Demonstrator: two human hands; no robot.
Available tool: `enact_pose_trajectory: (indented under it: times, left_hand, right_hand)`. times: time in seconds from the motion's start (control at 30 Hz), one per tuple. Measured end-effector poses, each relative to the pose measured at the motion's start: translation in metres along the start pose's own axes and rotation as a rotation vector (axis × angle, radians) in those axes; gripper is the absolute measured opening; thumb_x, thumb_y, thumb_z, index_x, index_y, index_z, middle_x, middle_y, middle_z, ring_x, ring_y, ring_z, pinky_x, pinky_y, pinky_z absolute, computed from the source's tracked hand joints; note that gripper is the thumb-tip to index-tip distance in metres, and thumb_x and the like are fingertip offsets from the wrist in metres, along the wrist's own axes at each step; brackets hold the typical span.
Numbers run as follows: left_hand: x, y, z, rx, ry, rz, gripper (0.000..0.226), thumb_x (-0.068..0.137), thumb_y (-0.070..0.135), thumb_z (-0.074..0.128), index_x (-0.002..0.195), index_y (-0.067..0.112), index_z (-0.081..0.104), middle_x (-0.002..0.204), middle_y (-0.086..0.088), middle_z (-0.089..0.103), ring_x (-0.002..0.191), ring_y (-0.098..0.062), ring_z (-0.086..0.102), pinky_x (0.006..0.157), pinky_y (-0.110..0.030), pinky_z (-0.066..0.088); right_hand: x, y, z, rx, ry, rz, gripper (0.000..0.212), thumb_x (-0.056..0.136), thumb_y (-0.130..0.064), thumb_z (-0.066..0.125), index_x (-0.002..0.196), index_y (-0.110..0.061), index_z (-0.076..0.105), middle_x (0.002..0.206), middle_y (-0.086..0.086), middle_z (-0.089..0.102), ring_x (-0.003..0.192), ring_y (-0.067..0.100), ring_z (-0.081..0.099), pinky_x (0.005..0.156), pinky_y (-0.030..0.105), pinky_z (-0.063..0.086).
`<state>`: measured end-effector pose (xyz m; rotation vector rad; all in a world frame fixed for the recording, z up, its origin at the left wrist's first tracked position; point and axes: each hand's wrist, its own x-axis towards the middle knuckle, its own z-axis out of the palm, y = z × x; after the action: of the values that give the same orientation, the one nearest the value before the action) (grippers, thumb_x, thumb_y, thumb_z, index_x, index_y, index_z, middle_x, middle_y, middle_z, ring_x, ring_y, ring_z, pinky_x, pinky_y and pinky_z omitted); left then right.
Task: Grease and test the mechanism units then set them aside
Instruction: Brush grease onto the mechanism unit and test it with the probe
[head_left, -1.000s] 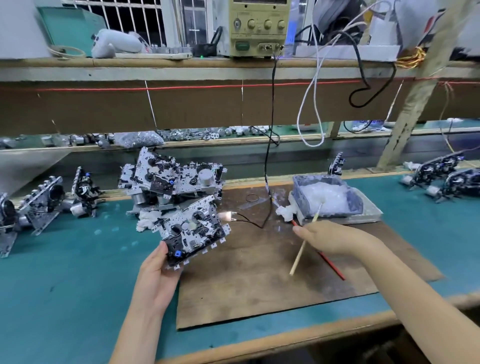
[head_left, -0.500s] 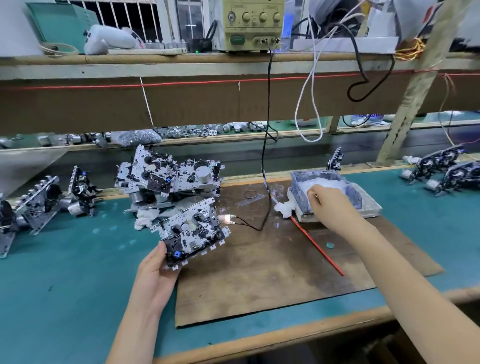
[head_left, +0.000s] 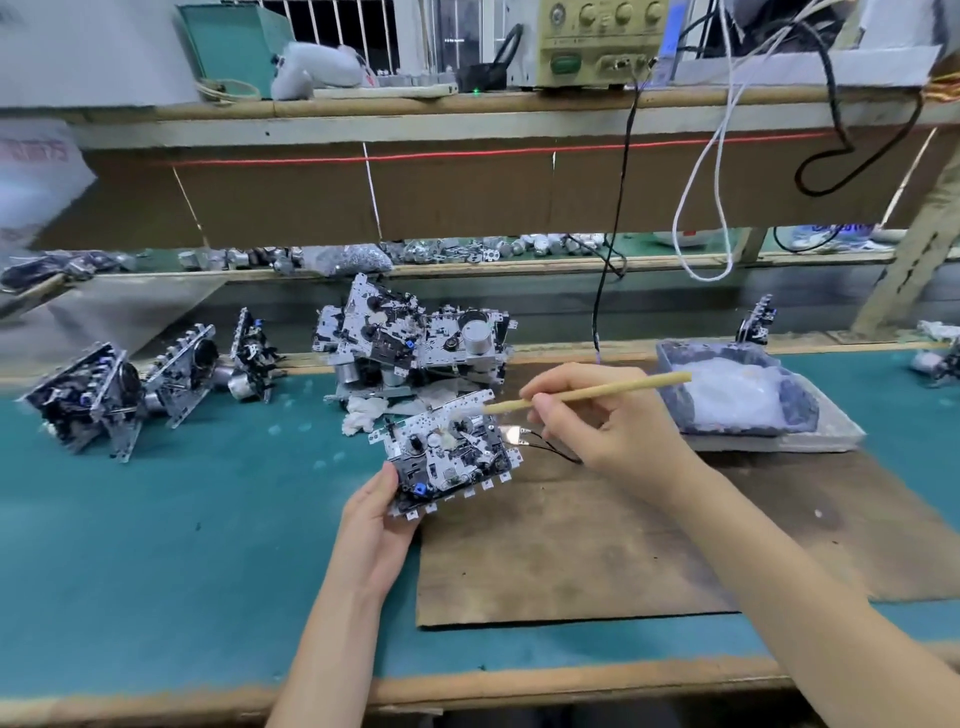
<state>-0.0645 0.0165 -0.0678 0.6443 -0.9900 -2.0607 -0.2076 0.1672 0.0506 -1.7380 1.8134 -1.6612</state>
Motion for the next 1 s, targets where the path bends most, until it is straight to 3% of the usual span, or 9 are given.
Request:
enact_pose_trajectory:
  times: [0.1,0.23,0.4,0.53,0.7,0.83,0.93,1.0]
  left_hand:
    - [0.001,0.000,-0.001,0.008,0.010,-0.019,0.039,0.096,0.017,0.041,0.082,0.004,0.076,0.087,-0.010,0.073,0.075,-0.018,0.069,0.060,-0.023,0.056]
    - [0.002,0.000,-0.002,0.009,-0.004,-0.016,0.030,0.090,0.021,0.046,0.095,0.001,0.068,0.090,-0.011,0.073,0.076,-0.017,0.069,0.059,-0.022,0.055]
    - [0.001,0.002,-0.001,0.005,-0.023,-0.010,0.036,0.081,0.025,0.049,0.102,0.000,0.064,0.093,-0.009,0.073,0.079,-0.017,0.069,0.061,-0.023,0.055]
    - [0.000,0.003,0.000,0.000,-0.023,-0.007,0.031,0.089,0.021,0.045,0.101,0.001,0.064,0.090,-0.008,0.073,0.075,-0.016,0.069,0.057,-0.022,0.054]
    - [0.001,0.003,0.001,-0.023,-0.020,-0.004,0.036,0.080,0.024,0.050,0.102,0.000,0.064,0.091,-0.009,0.073,0.076,-0.017,0.069,0.061,-0.024,0.056]
    - [0.002,0.003,0.001,-0.053,-0.031,0.010,0.033,0.079,0.023,0.049,0.092,0.001,0.070,0.088,-0.010,0.074,0.076,-0.016,0.070,0.063,-0.025,0.057]
    - [0.002,0.003,0.001,-0.073,-0.039,0.024,0.033,0.079,0.022,0.049,0.079,0.004,0.077,0.086,-0.009,0.074,0.075,-0.016,0.071,0.061,-0.024,0.056]
    - [0.003,0.003,0.000,-0.102,-0.036,0.030,0.032,0.078,0.021,0.049,0.076,0.006,0.078,0.084,-0.008,0.074,0.074,-0.015,0.071,0.062,-0.024,0.057]
  right_hand:
    - [0.002,0.007,0.009,-0.005,-0.039,-0.025,0.011,0.084,-0.006,0.058,0.085,-0.011,0.067,0.068,0.011,0.066,0.060,0.030,0.058,0.054,0.044,0.049]
    - [0.004,0.013,0.017,0.017,-0.084,-0.017,0.018,0.085,0.000,0.058,0.087,-0.017,0.065,0.069,0.003,0.065,0.063,0.022,0.060,0.056,0.034,0.051]
    - [0.008,0.018,0.024,0.029,-0.102,-0.004,0.012,0.084,-0.011,0.057,0.086,-0.019,0.065,0.071,0.011,0.066,0.062,0.027,0.059,0.056,0.041,0.051]
    - [0.010,0.021,0.028,0.000,-0.118,-0.006,0.016,0.086,-0.005,0.058,0.086,-0.020,0.065,0.071,0.009,0.066,0.063,0.028,0.058,0.056,0.041,0.049]
    - [0.012,0.023,0.030,0.034,-0.126,0.018,0.021,0.086,-0.003,0.058,0.084,-0.024,0.064,0.071,0.007,0.065,0.063,0.028,0.058,0.058,0.042,0.049]
    - [0.014,0.025,0.031,0.023,-0.127,0.015,0.016,0.086,-0.002,0.058,0.086,-0.015,0.067,0.072,0.009,0.065,0.064,0.028,0.058,0.059,0.043,0.049]
    - [0.013,0.021,0.030,-0.011,-0.048,-0.091,0.017,0.084,-0.004,0.057,0.096,-0.007,0.070,0.073,0.002,0.065,0.068,0.018,0.061,0.061,0.031,0.052]
    - [0.014,0.020,0.028,-0.071,0.048,-0.227,0.023,0.083,0.000,0.056,0.102,-0.001,0.068,0.080,0.006,0.065,0.073,0.016,0.060,0.065,0.026,0.051]
